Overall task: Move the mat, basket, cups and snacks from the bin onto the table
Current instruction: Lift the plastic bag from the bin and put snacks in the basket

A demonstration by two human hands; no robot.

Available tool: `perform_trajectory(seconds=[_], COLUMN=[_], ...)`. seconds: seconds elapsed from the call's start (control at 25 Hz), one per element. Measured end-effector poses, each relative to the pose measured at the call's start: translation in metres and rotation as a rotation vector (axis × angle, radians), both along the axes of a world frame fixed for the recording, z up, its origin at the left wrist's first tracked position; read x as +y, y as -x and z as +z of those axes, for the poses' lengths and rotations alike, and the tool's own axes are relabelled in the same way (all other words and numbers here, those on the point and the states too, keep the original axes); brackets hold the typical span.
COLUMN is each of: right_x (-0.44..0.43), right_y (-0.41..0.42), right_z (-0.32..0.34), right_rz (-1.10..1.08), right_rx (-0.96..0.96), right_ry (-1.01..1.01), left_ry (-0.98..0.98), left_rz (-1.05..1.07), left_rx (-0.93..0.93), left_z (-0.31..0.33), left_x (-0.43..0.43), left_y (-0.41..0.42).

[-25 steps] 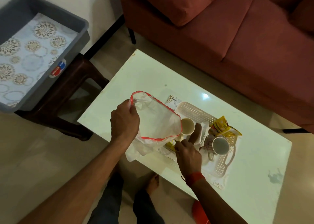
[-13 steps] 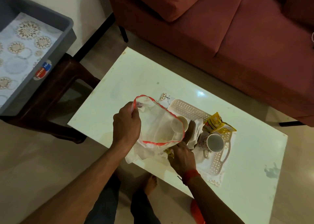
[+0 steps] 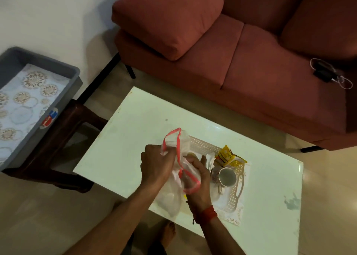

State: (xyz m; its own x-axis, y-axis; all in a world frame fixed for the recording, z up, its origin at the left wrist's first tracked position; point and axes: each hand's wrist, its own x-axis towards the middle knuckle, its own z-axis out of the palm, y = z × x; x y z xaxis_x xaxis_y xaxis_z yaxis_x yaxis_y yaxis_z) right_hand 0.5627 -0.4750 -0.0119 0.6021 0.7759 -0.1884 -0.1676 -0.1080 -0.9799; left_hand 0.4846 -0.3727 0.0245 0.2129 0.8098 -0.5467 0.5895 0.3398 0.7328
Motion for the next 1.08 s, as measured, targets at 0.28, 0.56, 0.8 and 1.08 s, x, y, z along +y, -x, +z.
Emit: perform_trajectory(seconds=[0.28, 0.56, 0.8, 1.08], right_x=[0.003, -0.02, -0.028, -0.14], right_y=[-0.022, -0.025, -0.05, -0.054], right_z=[0.043, 0.074, 0.094, 0.095], right_rz=[-0.023, -0.24, -0.338, -0.845], right_rx=[-0.263, -0.304, 0.006, -0.118], right_ry=[0.017, 0.102, 0.196, 0.231], left_ry=[0.234, 0.009, 0.039, 0.227], left_rz=[-0.036, 0.245, -0.127, -0.83], left_rx=[-0.469, -0.489, -0.566, -0.501], left_z=[0.022, 0.05, 0.071, 0.067], left_x=[-0.011, -0.012, -0.039, -0.122], left_y=[-0.027, -0.061, -0.073, -0.12])
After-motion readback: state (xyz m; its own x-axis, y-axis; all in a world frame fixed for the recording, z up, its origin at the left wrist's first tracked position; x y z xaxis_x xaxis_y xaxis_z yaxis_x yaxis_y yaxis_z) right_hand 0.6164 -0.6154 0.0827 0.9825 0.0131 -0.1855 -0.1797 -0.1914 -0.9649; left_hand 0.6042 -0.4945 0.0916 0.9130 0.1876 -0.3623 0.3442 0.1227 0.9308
